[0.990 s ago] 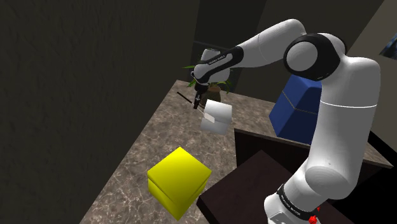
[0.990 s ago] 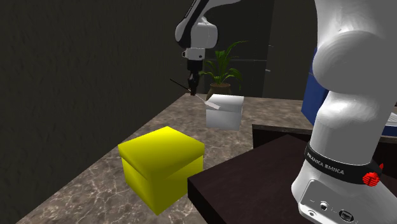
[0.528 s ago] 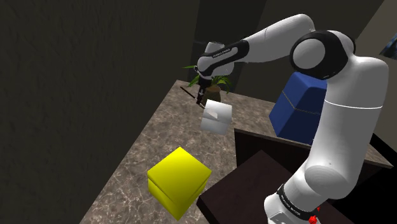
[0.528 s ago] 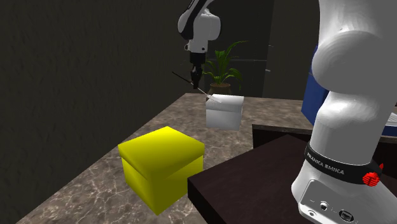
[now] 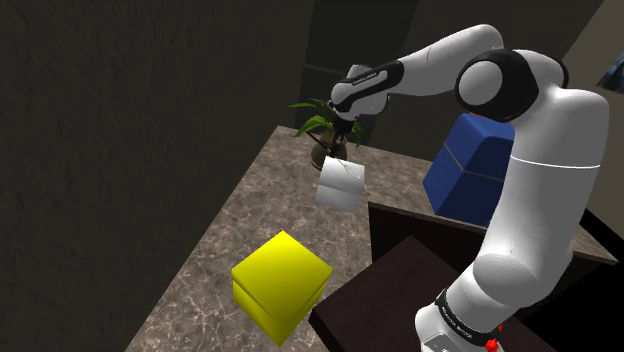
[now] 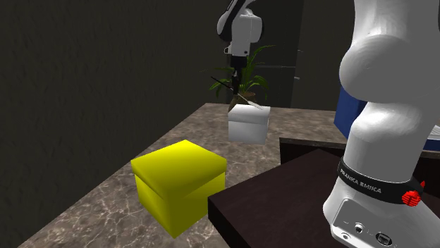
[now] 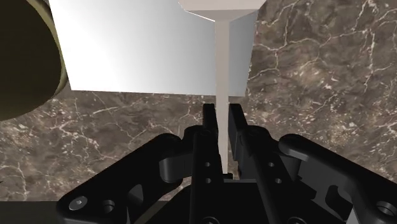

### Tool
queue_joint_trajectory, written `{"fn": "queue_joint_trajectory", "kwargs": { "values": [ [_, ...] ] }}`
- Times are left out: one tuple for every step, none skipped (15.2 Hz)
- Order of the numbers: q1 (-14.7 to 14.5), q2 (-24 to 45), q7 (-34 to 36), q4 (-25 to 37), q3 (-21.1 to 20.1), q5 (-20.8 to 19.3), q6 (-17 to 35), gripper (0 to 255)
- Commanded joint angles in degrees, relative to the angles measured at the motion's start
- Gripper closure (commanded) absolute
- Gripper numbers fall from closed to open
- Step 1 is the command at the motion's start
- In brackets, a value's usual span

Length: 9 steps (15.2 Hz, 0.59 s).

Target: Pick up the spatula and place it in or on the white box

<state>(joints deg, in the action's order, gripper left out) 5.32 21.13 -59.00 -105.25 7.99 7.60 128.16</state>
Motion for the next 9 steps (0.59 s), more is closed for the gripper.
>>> {"fn": "queue_joint_trajectory", "kwargs": {
  "values": [
    [1.9, 0.0, -2.8, 0.3, 0.7, 0.4, -0.5, 255],
    [2.8, 0.4, -4.1, 0.9, 1.0, 0.6, -0.9, 255],
    [3.7, 0.7, -5.4, 1.6, 1.3, 0.8, -1.3, 255],
    [4.6, 1.1, -6.6, 2.4, 1.6, 1.0, -1.8, 255],
    [5.6, 1.6, -7.9, 3.2, 1.9, 1.3, -2.3, 255],
    [5.9, 1.8, -8.3, 3.6, 2.0, 1.3, -2.5, 255],
    [6.0, 2.1, -8.4, 3.3, 2.0, 1.5, -1.8, 255],
    [6.0, 2.5, -8.5, 3.1, 1.9, 1.6, -1.2, 255],
    [6.0, 2.9, -8.6, 2.8, 1.8, 1.7, -0.6, 255]
  ]
}}
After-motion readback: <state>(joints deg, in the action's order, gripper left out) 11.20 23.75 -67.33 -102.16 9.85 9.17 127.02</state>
